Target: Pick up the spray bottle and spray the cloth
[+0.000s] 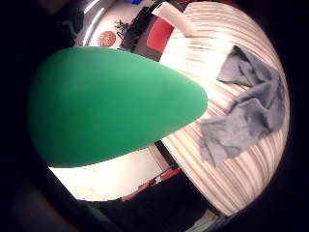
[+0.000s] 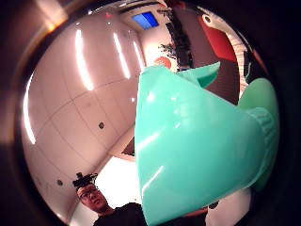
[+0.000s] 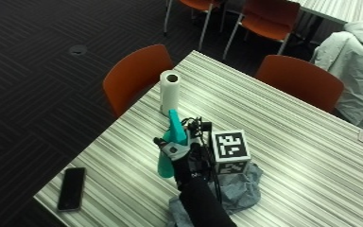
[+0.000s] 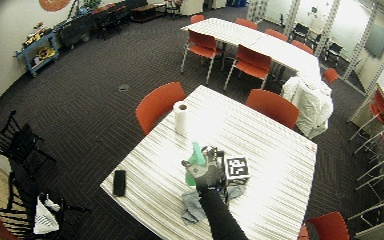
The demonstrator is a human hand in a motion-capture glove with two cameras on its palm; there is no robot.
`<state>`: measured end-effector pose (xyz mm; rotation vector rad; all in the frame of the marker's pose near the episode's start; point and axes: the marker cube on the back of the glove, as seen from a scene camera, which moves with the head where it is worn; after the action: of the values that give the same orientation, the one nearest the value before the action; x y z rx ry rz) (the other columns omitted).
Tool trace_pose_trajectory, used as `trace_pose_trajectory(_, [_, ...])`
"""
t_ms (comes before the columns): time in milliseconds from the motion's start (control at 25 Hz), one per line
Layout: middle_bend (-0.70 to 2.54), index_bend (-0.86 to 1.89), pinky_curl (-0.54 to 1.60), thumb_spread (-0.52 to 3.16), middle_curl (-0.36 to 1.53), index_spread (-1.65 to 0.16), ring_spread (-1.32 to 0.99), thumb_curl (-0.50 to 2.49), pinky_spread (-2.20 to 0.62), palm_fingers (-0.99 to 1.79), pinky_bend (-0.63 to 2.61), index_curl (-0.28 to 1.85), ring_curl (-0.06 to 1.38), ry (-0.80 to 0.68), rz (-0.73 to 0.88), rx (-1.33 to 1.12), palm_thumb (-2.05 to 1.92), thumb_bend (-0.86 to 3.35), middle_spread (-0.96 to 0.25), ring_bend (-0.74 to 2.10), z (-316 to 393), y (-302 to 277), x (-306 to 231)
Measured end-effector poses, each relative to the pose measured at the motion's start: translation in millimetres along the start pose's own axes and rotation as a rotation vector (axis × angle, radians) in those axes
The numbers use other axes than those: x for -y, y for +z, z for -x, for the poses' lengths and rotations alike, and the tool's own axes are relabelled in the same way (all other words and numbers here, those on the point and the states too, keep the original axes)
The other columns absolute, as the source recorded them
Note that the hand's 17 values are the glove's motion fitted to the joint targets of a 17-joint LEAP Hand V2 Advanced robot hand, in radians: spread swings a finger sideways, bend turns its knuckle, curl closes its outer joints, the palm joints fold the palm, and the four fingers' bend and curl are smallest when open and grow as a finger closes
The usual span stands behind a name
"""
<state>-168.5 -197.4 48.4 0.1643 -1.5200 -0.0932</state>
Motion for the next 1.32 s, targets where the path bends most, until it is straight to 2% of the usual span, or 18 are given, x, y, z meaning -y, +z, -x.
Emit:
trace_pose_trajectory(280, [0.36, 0.18, 0.27, 0.53, 0.56, -0.22, -0.14, 0.71, 0.02, 0.76, 0.14, 0.58, 0.48, -0.013, 0.026, -0.044, 1.13, -0.03, -0.05, 0.44, -21.5, 3.2, 8.6])
trace_pose_trajectory(760, [0.36, 0.19, 0.26, 0.53, 0.57, -0.22, -0.15, 0.71, 0.01, 0.75, 0.14, 0.58, 0.48, 0.122, -0.017, -0.131, 1.14, -0.03, -0.06, 0.43, -97.6, -45.3, -19.5])
trace_pose_trajectory(1000, [0.36, 0.19, 0.26, 0.53, 0.57, -0.22, -0.16, 0.71, 0.01, 0.75, 0.13, 0.58, 0.48, 0.120, -0.044, -0.134, 1.13, -0.03, -0.06, 0.43, -108.8, -49.0, -41.2])
trace_pose_trajectory(1320, [0.36, 0.19, 0.26, 0.54, 0.57, -0.23, -0.16, 0.71, 0.01, 0.74, 0.13, 0.58, 0.48, 0.100, -0.030, -0.151, 1.13, -0.02, -0.06, 0.43, -107.5, -46.2, -39.2])
